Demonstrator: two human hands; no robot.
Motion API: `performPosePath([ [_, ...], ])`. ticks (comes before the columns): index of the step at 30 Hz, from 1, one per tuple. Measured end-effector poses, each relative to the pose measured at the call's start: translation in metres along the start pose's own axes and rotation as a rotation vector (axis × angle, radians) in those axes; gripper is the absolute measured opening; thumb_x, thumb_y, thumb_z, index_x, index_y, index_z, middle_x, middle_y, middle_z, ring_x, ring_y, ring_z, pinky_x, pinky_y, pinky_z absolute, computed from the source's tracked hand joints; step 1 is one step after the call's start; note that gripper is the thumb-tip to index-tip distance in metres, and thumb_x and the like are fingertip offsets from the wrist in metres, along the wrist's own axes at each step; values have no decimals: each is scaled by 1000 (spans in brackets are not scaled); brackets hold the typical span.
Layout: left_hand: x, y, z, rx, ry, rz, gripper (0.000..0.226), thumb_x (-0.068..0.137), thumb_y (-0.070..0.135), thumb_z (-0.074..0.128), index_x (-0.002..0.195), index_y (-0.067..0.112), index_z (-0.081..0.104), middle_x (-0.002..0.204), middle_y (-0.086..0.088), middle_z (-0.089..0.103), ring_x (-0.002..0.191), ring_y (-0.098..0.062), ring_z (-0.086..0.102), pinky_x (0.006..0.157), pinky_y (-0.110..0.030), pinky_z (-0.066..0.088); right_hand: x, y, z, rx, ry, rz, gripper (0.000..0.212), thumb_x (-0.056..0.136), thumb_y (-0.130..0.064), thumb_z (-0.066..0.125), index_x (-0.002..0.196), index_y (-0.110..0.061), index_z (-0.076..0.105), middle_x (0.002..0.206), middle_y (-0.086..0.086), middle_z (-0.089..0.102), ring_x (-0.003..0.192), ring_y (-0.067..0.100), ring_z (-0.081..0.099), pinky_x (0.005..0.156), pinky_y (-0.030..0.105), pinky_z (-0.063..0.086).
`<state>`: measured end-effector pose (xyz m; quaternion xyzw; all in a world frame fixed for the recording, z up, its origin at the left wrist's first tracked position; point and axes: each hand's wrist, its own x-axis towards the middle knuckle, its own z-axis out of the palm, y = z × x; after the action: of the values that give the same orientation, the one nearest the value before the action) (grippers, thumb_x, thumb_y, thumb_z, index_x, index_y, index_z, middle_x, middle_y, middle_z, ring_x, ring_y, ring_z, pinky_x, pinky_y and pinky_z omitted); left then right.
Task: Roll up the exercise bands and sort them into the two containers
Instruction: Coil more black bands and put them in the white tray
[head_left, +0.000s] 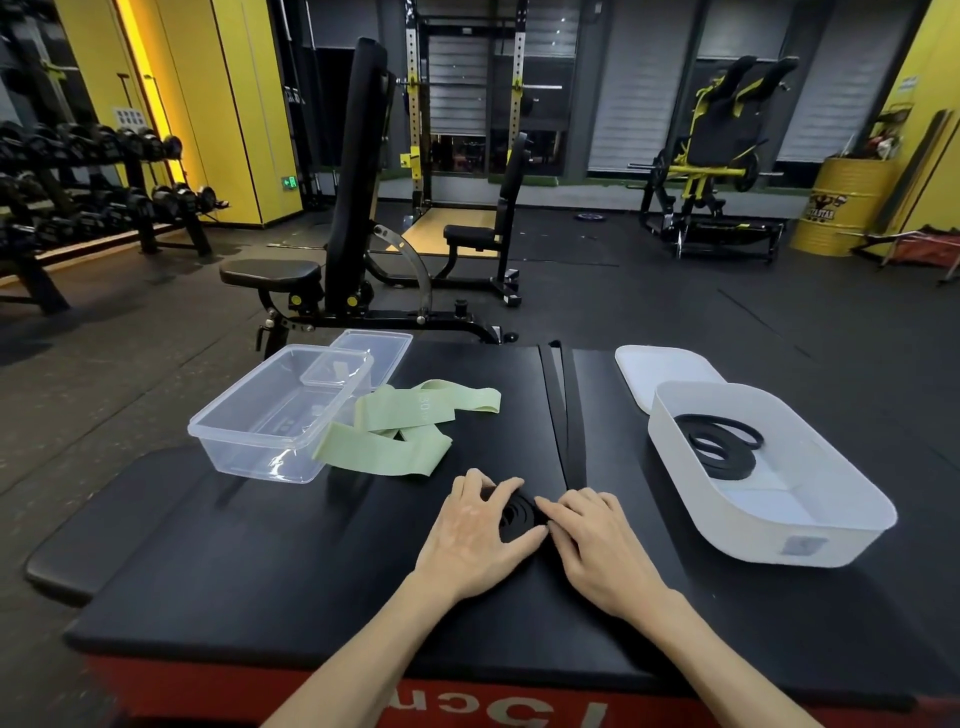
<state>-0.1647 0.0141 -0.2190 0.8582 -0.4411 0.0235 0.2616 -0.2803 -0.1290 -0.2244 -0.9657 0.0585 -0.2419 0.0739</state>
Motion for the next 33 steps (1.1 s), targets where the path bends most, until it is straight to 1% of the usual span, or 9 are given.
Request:
performPosePath([
  [3, 0, -11, -5, -181, -133, 102, 74, 78, 52, 59, 143, 30, 32, 136, 16, 27, 128, -1, 22, 110, -28, 31, 0, 1, 0, 14, 2, 18, 38, 93, -26, 36, 121, -20, 61, 86, -9, 53, 82, 11, 47, 83, 25, 36],
  [5, 2, -19, -13, -246, -263, 138, 79, 76, 37, 63, 146, 25, 29, 146, 18, 22, 134, 2, 17, 114, -24, 22, 1, 0, -1, 28, 2, 25, 38, 93, -25, 37, 121, -20, 61, 84, -9, 51, 80, 11, 46, 82, 27, 40],
  [8, 8, -24, -20, -251, -382, 146, 80, 82, 37, 65, 149, 23, 24, 151, 15, 21, 138, 0, 17, 115, -22, 18, 2, -1, -4, 32, 17, 43, 38, 90, -27, 40, 121, -21, 62, 86, -9, 50, 83, 11, 47, 88, 28, 38],
  [11, 6, -23, -17, -284, -327, 120, 80, 81, 45, 69, 148, 23, 30, 146, 15, 28, 135, 1, 24, 113, -20, 21, 0, 0, -6, 20, 10, 49, 41, 88, -27, 40, 124, -21, 60, 86, -7, 49, 83, 13, 48, 93, 29, 36],
  [16, -2, -16, -7, -305, -147, 33, 89, 67, 57, 76, 142, 26, 41, 127, 17, 39, 122, 1, 35, 108, -20, 30, 0, -2, -2, 23, -65, 18, 44, 90, -23, 36, 129, -15, 55, 83, -4, 47, 80, 16, 44, 85, 28, 41],
  [21, 0, -12, -5, -263, -67, -22, 97, 51, 74, 74, 135, 36, 45, 110, 15, 39, 111, 0, 38, 102, -22, 36, 2, -2, -2, 75, -11, 36, 22, 85, -17, 50, 106, -14, 57, 94, -4, 56, 88, 15, 48, 87, 27, 36],
  [24, -1, -6, -2, -181, -23, -43, 89, 53, 79, 67, 130, 41, 46, 106, 13, 37, 107, -3, 38, 99, -21, 37, 0, -3, -2, 31, 0, 7, 30, 86, -24, 43, 108, -13, 61, 88, -4, 55, 82, 16, 49, 83, 26, 34],
  [29, -1, -3, -2, -69, -35, 27, 86, 60, 82, 57, 135, 44, 36, 112, 10, 34, 107, -7, 34, 101, -24, 35, 0, 0, -2, 14, -9, -6, 40, 87, -24, 39, 118, -13, 63, 86, -6, 53, 80, 13, 48, 81, 26, 33],
  [33, 0, -15, -10, -222, -206, 171, 80, 72, 53, 71, 141, 35, 36, 138, 16, 26, 127, -2, 27, 110, -22, 27, -2, 3, -1, 15, -38, -18, 42, 87, -23, 40, 122, -17, 61, 91, -6, 55, 90, 15, 50, 92, 32, 38],
])
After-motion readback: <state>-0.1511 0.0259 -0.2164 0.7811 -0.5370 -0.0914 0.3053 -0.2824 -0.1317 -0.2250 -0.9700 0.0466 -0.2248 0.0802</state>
